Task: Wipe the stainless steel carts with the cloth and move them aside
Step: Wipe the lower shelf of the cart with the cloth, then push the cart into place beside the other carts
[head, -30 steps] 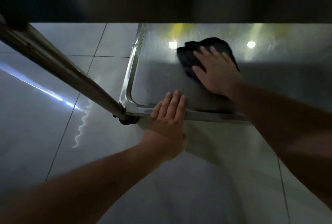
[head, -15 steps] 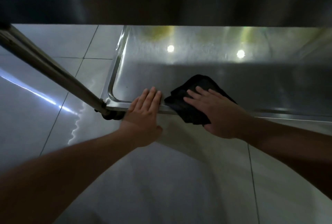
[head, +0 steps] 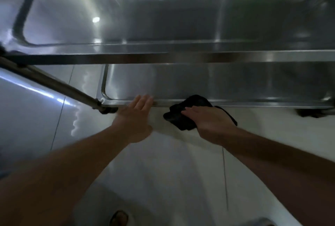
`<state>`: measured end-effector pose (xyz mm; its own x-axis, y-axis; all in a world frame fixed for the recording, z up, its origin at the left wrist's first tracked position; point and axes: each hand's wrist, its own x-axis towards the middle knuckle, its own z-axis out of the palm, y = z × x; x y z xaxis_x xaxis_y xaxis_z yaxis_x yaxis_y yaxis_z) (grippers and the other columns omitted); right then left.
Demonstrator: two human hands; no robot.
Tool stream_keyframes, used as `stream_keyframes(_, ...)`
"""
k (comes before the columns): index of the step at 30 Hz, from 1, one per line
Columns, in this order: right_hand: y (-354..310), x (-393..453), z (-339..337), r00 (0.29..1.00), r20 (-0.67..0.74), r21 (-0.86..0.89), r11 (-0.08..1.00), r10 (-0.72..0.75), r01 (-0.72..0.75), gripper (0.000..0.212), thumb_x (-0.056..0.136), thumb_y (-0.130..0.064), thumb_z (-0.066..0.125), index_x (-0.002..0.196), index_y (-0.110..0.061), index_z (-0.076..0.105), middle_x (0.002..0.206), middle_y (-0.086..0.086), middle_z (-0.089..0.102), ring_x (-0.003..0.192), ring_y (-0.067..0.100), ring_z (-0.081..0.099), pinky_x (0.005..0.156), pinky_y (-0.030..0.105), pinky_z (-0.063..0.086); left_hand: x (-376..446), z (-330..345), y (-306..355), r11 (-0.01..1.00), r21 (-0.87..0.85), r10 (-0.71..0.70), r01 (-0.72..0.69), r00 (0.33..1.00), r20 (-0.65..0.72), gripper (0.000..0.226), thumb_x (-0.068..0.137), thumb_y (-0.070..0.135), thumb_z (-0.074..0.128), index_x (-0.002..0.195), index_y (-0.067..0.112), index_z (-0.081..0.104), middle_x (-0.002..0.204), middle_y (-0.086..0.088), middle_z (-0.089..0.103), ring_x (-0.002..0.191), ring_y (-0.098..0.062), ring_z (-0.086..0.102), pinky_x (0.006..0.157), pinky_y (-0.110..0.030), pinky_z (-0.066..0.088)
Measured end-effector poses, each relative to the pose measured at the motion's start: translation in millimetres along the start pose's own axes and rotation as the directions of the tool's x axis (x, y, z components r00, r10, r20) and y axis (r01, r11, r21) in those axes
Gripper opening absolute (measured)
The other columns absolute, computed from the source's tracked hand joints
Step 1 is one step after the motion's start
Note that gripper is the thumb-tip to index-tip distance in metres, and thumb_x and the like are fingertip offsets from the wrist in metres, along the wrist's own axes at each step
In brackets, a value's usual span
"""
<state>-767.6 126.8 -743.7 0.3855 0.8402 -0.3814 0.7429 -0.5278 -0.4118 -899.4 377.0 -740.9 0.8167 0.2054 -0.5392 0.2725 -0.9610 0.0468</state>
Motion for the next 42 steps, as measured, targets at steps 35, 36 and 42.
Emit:
stream_keyframes(35,-550,-166,-538,0.954,0.255,-0.259,0.961,0.16,-0.092,0.038,0.091,-0.013,0.059,0.125,-0.03,0.062,0.121,0.002,0.068,0.111,0.027,0.066,0.09,0.039,0.054,-541,-490,-115,0.79,-0.442,-0.444,0.425,0.894,0.066,0.073,0.102,0.063,0.034,0.165,0.027,0.024,0.161,-0.005,0.046,0.141,-0.03,0.048,0.114,-0.051,0.043)
stream_keyframes(36,-566,-160,-547,0.96,0.248,-0.253,0.965,0.131,-0.066,0.036,0.09,-0.014,0.061,0.124,-0.028,0.062,0.12,0.002,0.068,0.11,0.026,0.066,0.087,0.037,0.053,-546,-497,-128,0.783,-0.447,-0.46,0.432,0.886,0.051,0.073,0.102,0.063,0.035,0.164,0.027,0.025,0.159,-0.005,0.048,0.139,-0.03,0.05,0.112,-0.05,0.044)
stream_keyframes(42,-624,-109,-609,0.986,0.167,-0.254,0.967,0.012,0.032,0.038,0.089,-0.008,0.064,0.124,-0.024,0.061,0.111,0.003,0.068,0.095,0.021,0.063,0.085,0.036,0.055,-553,-551,-188,0.736,-0.483,-0.568,0.474,0.821,-0.061,0.071,0.101,0.064,0.037,0.162,0.028,0.029,0.157,-0.004,0.051,0.136,-0.03,0.053,0.107,-0.048,0.044)
